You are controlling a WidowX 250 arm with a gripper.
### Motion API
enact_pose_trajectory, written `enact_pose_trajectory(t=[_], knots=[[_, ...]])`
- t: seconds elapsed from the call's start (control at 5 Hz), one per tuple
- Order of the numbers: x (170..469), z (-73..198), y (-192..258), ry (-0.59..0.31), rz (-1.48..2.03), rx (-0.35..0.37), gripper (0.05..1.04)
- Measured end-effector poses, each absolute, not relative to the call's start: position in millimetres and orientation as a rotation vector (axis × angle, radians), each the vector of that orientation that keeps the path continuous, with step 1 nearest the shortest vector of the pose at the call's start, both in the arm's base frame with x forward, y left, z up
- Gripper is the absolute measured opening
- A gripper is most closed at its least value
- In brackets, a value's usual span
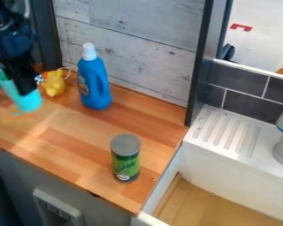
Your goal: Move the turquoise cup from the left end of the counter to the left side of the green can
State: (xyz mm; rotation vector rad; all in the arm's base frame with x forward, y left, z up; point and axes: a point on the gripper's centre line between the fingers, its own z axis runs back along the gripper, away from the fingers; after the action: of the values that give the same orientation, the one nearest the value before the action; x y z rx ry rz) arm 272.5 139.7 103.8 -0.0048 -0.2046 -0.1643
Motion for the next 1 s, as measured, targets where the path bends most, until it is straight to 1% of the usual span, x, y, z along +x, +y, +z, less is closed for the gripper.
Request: enact_pose_trajectory(t=[0.2,0.4,0.6,0.8,1.0], knots=[[263,106,103,-0.204,-0.238,-0.055,0.099],[255,95,70,-0.158,-0.330,-0.089,0.099],[240,75,50,-0.100,-0.395,-0.094,0.099],[238,62,44,-0.086,-0.417,-0.075,0.099],[244,50,45,-0.082,-0.416,-0.048,0.099]])
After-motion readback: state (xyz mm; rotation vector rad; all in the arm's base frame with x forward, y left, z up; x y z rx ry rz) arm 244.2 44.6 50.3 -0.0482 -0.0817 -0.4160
